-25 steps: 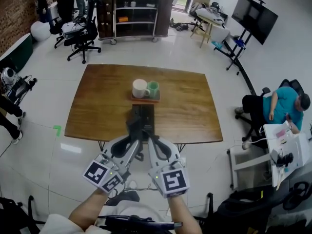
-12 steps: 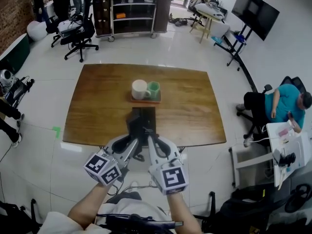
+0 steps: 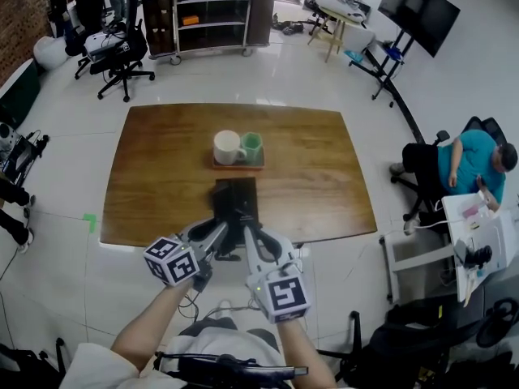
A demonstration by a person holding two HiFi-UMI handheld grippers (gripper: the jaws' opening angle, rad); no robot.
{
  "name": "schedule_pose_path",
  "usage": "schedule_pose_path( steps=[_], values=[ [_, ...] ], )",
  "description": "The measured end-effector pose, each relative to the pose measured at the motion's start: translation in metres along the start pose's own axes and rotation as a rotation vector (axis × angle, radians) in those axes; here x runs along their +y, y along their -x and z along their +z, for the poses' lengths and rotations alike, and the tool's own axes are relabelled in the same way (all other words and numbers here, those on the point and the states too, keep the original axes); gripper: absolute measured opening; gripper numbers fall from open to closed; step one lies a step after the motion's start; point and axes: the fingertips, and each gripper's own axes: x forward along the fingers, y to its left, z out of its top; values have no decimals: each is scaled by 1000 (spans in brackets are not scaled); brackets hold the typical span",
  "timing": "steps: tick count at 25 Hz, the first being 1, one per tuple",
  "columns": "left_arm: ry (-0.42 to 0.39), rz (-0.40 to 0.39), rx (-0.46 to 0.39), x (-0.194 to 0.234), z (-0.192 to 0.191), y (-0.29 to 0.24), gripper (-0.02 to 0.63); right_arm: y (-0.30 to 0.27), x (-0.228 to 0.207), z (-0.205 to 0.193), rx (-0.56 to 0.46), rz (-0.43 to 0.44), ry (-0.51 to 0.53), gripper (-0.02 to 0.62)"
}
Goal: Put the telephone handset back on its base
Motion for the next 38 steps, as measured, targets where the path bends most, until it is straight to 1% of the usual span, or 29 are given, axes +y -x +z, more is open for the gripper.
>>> schedule_pose_path(
  steps=[4, 10, 13, 16, 20, 23, 26, 30, 32, 35, 38],
  values=[
    [37, 5, 46, 23, -13, -14, 72, -4, -5, -7, 20, -6, -6, 0],
    [109, -2, 85, 44, -26, -29, 72, -8, -8, -11, 25, -18, -40, 0],
    [139, 5, 106, 55, -34, -35, 72, -10, -12, -13, 34, -20, -34, 0],
    [159, 12, 132, 66, -41, -42, 72, -10, -16, -11, 38, -30, -53, 0],
    [185, 13, 156, 80, -45, -48, 72, -10, -20, -15, 47, -42, -51, 0],
    [242, 8, 165, 89, -51, -51, 72, -11, -21, -18, 54, -42, -58, 0],
    [322, 11, 160, 98, -51, -53, 72, -11, -22, -20, 60, -42, -56, 0],
    [441, -16, 143, 106, -53, -57, 72, -12, -23, -21, 64, -44, -52, 0],
    [481, -38, 144, 108, -55, -59, 72, -13, -23, -21, 67, -43, -54, 0],
    [506, -79, 157, 108, -57, -62, 72, -14, -23, -21, 67, -42, -56, 0],
    [507, -123, 164, 107, -55, -64, 72, -13, -25, -22, 70, -45, -55, 0]
  ],
)
